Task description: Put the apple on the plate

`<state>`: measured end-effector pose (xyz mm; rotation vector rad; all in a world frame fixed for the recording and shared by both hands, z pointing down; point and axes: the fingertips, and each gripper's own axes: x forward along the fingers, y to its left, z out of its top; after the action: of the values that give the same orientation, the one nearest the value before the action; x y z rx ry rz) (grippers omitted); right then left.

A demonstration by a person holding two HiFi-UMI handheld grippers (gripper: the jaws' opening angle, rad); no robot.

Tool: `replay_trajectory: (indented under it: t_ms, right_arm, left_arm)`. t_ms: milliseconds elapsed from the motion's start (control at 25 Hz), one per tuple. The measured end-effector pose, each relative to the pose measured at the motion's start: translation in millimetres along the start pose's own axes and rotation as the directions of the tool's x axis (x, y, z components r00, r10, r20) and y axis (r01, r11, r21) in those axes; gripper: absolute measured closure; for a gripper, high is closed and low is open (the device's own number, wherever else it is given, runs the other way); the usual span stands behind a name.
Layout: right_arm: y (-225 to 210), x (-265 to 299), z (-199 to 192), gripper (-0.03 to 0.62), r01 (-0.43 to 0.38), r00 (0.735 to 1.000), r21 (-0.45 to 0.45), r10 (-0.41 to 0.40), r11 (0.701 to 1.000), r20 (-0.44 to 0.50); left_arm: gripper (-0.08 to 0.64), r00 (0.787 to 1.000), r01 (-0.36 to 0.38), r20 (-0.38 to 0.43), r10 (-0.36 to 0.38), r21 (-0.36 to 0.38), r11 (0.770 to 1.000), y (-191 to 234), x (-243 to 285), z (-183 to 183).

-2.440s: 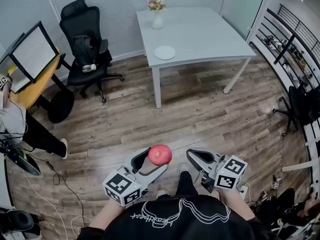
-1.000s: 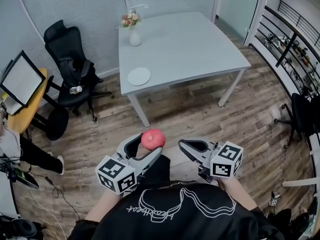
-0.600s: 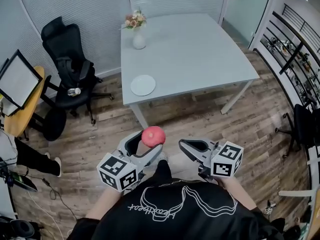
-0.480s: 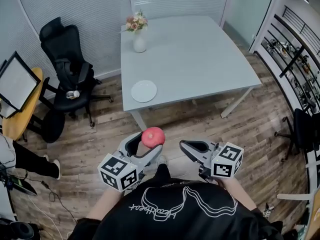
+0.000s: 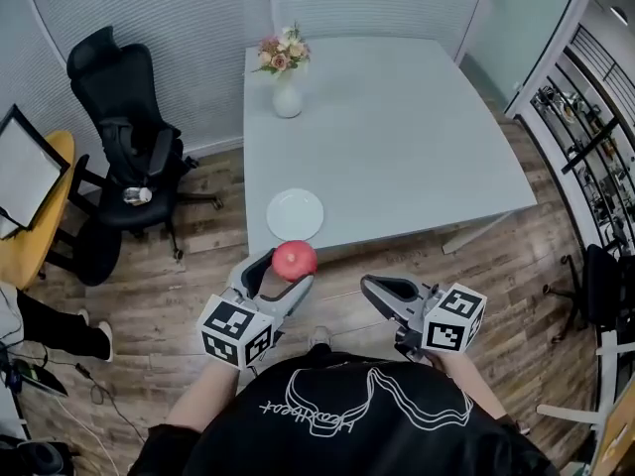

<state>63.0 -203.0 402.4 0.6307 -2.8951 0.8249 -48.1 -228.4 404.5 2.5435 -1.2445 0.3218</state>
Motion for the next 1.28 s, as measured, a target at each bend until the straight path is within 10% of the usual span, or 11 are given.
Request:
replay_trajectory:
  t_ms: [1280]
  right_arm:
    - [-124,70,-7,0.583,0.157,0.983,0.200,-0.134,0.967,-0.124]
  left_arm:
    - [0.238,0.992,-0.042,-0.114,0.047,0.045,0.998,156,151,-79]
